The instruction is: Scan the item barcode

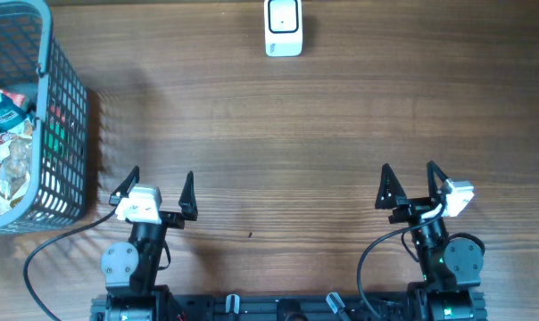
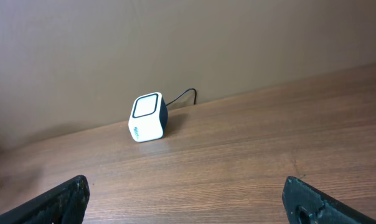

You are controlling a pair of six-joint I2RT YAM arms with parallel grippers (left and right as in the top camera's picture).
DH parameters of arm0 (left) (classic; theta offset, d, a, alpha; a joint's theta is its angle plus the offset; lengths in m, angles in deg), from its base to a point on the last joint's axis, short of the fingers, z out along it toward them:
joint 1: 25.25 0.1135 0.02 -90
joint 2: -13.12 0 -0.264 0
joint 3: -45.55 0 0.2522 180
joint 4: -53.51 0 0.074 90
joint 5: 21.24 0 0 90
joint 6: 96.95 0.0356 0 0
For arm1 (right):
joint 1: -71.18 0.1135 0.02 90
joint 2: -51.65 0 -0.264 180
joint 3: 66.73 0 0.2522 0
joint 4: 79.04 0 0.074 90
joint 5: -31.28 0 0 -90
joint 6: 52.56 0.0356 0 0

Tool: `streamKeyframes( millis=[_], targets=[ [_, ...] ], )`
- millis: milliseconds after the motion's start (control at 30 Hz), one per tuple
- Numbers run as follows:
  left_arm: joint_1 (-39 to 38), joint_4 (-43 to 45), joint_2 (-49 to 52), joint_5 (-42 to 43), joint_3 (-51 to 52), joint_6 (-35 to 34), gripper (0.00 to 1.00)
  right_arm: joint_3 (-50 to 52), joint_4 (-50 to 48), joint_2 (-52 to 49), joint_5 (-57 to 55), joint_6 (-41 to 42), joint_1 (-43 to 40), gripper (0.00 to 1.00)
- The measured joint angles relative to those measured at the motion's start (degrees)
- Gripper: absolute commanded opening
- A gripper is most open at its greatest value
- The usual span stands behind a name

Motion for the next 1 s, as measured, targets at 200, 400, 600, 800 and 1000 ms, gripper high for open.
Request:
streamKeyframes(
  millis=[200, 400, 600, 800, 1000],
  targets=[
    [0.0, 0.3, 0.0, 2.4, 0.0, -0.2, 1.0, 0.0, 0.0, 0.0, 0.0, 0.0, 0.0, 1.0],
    [0.0, -3.9, 0.0, 7.7, -2.1, -0.4, 1.0, 0.0, 0.0, 0.0, 0.0, 0.0, 0.0, 1.0],
    [0.0, -14.0, 4.5, 9.8, -14.2, -0.7, 1.0, 0.0, 0.0, 0.0, 0.0, 0.0, 0.0, 1.0],
    [0.0, -25.3, 22.4, 10.2, -37.4, -3.5, 1.0, 0.0, 0.0, 0.0, 0.0, 0.0, 0.0, 1.0],
    [0.0, -50.0, 46.9, 10.4, -69.5, -3.8, 1.0, 0.0, 0.0, 0.1, 0.0, 0.0, 0.0, 1.0]
  ],
)
